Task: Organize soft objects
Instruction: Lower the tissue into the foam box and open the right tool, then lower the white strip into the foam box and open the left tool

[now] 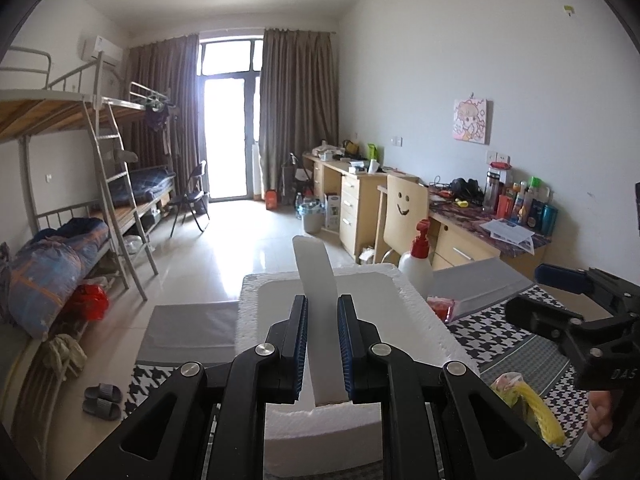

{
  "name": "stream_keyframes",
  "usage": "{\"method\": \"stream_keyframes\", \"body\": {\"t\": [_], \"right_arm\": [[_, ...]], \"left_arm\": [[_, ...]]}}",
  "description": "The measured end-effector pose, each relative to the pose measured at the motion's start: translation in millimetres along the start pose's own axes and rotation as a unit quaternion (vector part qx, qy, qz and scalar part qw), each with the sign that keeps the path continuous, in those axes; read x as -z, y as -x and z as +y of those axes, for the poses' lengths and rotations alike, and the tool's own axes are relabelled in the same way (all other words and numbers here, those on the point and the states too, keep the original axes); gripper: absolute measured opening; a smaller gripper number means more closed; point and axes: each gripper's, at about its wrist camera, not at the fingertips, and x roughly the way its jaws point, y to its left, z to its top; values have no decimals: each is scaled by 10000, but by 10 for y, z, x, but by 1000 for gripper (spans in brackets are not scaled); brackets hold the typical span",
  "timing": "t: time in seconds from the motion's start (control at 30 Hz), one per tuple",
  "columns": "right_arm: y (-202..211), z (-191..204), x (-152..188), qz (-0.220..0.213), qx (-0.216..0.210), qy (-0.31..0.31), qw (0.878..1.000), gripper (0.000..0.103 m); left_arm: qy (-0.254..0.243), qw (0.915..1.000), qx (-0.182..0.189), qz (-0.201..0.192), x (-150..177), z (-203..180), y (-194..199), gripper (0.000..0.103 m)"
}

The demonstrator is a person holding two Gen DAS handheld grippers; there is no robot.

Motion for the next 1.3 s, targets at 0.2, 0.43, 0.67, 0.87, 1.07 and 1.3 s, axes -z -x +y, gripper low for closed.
{"method": "stream_keyframes", "body": {"t": [0.2,0.43,0.67,0.87,1.07,1.3], "right_arm": [[51,-86,46,-28,136,-46,9999,91],[86,-135,95,-45,193,-30,9998,91],[111,-208,129,-56,260,-68,9996,91],[164,-263,157,-90,310,-89,9994,91],[192,-305,191,-82,350,-132,9993,91],[217,-349,221,-73,400,-211,9989,91]], "left_arm": [[14,9998,100,187,-16,-23,-155,16],[-59,9994,144,313,-19,-106,-257,16],[-125,9987,166,465,-46,-186,-393,16],[-119,9981,123,587,-49,-197,-503,16],[-130,9971,90,751,-29,-240,-624,16],[-182,9955,-54,930,-5,-234,-727,25]]}}
